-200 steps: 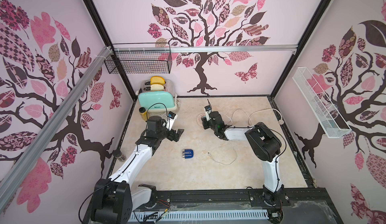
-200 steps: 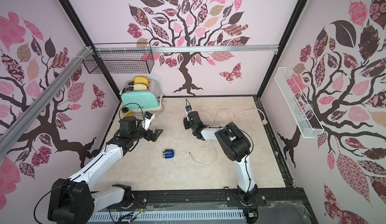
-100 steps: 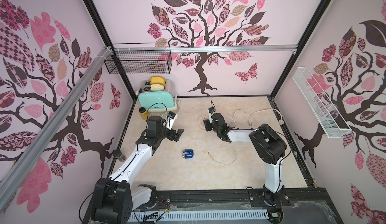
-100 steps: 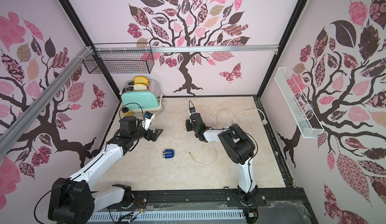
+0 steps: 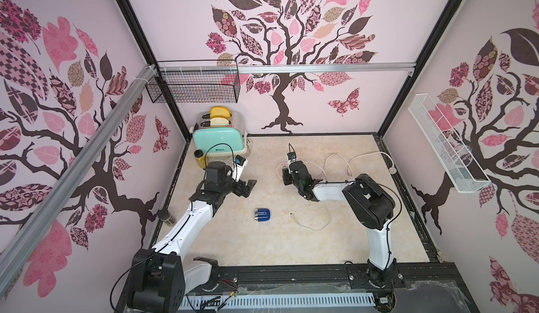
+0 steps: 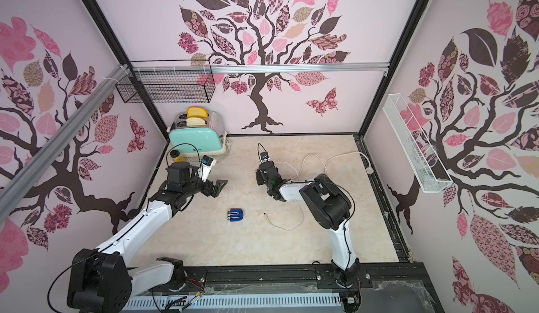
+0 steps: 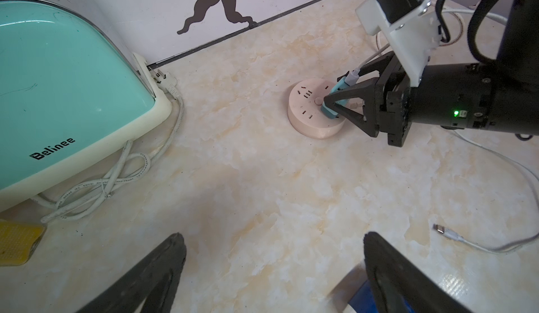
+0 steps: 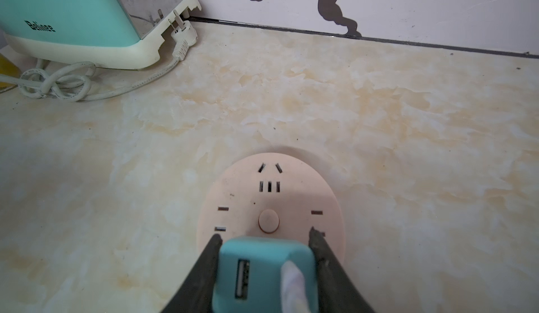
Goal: Charge the electric shaver
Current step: Insert the plug into the socket.
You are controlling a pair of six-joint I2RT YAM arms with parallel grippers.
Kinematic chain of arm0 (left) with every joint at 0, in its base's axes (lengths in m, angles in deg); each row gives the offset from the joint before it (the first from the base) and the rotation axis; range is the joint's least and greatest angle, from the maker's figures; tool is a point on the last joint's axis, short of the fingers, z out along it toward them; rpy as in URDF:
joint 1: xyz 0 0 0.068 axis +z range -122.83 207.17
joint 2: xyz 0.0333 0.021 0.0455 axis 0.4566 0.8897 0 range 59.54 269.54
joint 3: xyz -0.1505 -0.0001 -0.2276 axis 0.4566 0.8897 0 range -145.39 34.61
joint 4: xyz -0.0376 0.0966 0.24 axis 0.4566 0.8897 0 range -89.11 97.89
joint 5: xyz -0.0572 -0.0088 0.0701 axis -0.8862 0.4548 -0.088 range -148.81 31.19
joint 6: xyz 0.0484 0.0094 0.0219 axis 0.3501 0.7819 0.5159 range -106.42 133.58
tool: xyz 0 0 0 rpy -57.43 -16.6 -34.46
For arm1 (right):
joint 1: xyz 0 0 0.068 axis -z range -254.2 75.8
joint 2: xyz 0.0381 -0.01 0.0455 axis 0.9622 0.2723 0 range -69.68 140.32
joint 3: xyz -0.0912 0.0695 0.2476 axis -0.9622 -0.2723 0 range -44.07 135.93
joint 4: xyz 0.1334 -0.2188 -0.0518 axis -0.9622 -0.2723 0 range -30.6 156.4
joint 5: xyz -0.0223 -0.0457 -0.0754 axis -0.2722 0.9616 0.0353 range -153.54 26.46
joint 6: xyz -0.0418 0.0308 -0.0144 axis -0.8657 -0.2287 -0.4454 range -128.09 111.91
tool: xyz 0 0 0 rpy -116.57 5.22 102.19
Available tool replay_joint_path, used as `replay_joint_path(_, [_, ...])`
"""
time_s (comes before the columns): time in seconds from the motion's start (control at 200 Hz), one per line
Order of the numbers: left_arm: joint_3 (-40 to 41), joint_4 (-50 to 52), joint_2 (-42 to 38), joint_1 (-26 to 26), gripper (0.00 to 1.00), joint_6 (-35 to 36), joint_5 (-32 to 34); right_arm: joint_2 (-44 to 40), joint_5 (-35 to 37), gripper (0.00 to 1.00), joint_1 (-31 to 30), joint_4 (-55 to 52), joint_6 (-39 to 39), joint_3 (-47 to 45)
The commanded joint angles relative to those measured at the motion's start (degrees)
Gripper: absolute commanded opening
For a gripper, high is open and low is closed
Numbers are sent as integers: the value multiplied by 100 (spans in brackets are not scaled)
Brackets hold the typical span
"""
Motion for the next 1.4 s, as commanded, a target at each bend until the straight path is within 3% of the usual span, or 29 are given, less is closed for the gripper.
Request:
replay_joint_path(0.0, [-144, 7, -31, 23, 98, 76, 24, 474, -271, 0, -67, -1321, 118, -381])
replay_joint_path(0.155, [-151, 21, -74, 22, 98, 79, 11, 118, -429, 0, -47, -1275, 141, -449])
replay_joint_path(0.23, [-182, 25, -109, 28, 98, 73, 20, -104, -467, 7, -35, -1410, 182, -396])
replay_joint_path(0.395, [-222, 47, -202, 23, 98, 33, 12, -645, -584, 39, 0, -1480, 285, -272])
replay_joint_path(0.48, [-244, 83, -270, 28, 98, 28, -5, -879, -722, 62, 9, -1548, 231, -182])
replay_joint_path(0.62, [-316, 211, -356, 28, 98, 89, -75, -1233, -1196, 81, 5, -1732, 158, -256])
replay_joint_path(0.635, [-335, 237, -364, 27, 98, 91, -92, -1276, -1240, 96, 8, -1766, 160, -281])
replay_joint_path(0.65, [-341, 263, -370, 26, 98, 106, -99, -1317, -1310, 99, 5, -1795, 156, -315])
replay_joint_path(0.925, [-472, 365, -444, 37, 98, 68, -147, -2816, -2418, 99, -25, -2662, -616, -1616])
replay_joint_path(1.085, [-588, 373, -407, 119, 98, -19, -190, -3510, -2618, 89, -185, -3378, -1253, -2258])
replay_joint_path(1.15, [-660, 364, -382, 175, 98, -140, -296, -3610, -2597, 80, -244, -3494, -1434, -2400])
replay_joint_path(1.391, [-927, 528, -312, 208, 98, -273, -424, -3068, -2365, 71, -407, -3940, -1720, -2074])
